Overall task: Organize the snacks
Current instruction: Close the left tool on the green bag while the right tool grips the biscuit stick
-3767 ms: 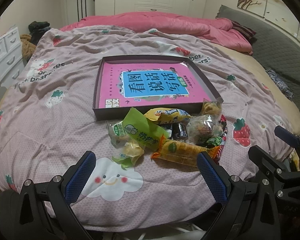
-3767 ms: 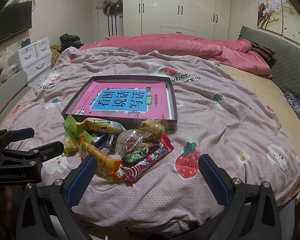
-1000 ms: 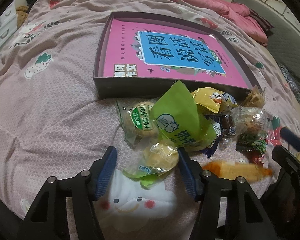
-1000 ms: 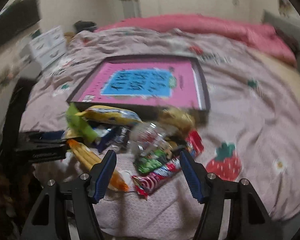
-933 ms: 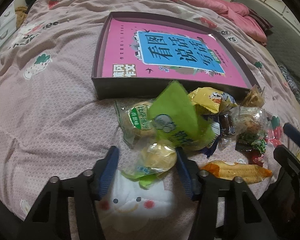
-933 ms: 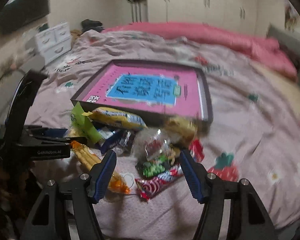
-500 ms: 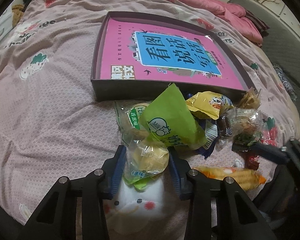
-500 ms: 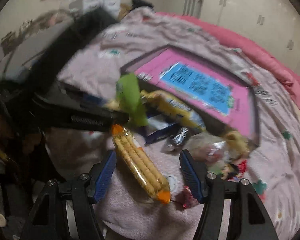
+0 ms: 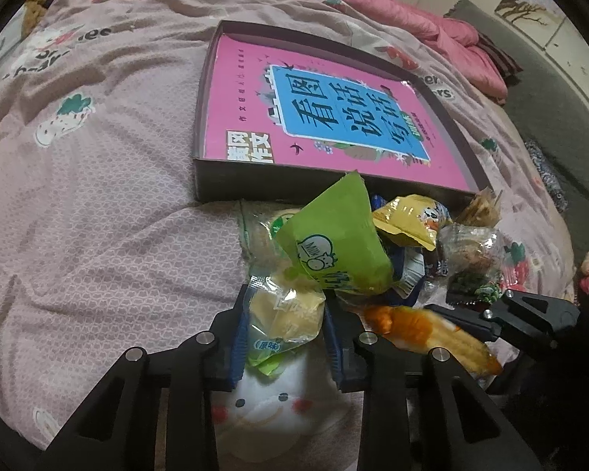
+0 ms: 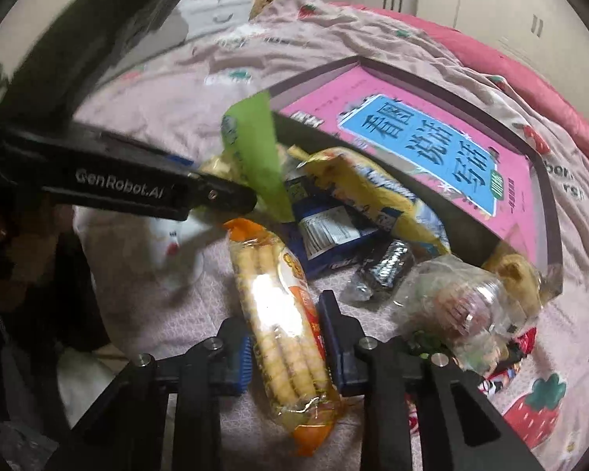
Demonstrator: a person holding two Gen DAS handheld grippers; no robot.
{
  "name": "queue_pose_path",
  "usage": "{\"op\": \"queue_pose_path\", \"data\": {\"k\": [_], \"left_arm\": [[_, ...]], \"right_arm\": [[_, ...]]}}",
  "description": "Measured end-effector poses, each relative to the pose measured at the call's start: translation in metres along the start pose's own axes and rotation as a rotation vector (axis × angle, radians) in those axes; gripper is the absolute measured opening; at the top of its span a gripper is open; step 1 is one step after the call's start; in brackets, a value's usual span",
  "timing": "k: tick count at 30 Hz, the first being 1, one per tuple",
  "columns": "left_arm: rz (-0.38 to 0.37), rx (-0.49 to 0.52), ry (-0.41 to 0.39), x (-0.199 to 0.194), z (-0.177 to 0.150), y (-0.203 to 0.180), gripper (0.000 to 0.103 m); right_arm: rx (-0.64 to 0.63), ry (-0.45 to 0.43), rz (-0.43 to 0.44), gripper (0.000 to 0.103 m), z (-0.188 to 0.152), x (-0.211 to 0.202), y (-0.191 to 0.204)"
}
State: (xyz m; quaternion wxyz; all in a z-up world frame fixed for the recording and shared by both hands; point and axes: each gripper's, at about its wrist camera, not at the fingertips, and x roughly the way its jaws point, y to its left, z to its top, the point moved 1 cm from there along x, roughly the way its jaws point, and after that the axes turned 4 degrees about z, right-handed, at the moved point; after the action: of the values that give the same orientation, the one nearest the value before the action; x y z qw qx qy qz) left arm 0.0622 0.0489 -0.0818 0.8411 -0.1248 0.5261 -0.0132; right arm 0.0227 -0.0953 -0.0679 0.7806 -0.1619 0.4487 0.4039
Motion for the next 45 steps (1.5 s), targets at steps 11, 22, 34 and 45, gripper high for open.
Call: {"op": "queue_pose_path", "data": {"k": [11, 22, 34, 45], "left_arm": [[0.013, -0.042, -0.04, -0.026, -0.002, 0.01, 0.034], [0.031, -0.011, -0.158, -0.056, 0.005, 0.002, 0.034], [0.037, 0.007, -0.25, -0.068, 0.025, -0.01, 0.034], [0.063, 0.002, -0.272, -0.058, 0.051, -0.014, 0.034]], "right_arm": [[0.121, -0.118, 0.051, 0.023, 0.003, -0.031, -0.018], [0.218, -0.251, 0.035, 0.024, 0.012, -0.064, -0.039], [0.295, -0.363, -0.004, 0.024, 0.033, -0.084, -0.07], [0.346, -0.435, -0.03, 0.024, 0.053, -0.087, -0.091]]}}
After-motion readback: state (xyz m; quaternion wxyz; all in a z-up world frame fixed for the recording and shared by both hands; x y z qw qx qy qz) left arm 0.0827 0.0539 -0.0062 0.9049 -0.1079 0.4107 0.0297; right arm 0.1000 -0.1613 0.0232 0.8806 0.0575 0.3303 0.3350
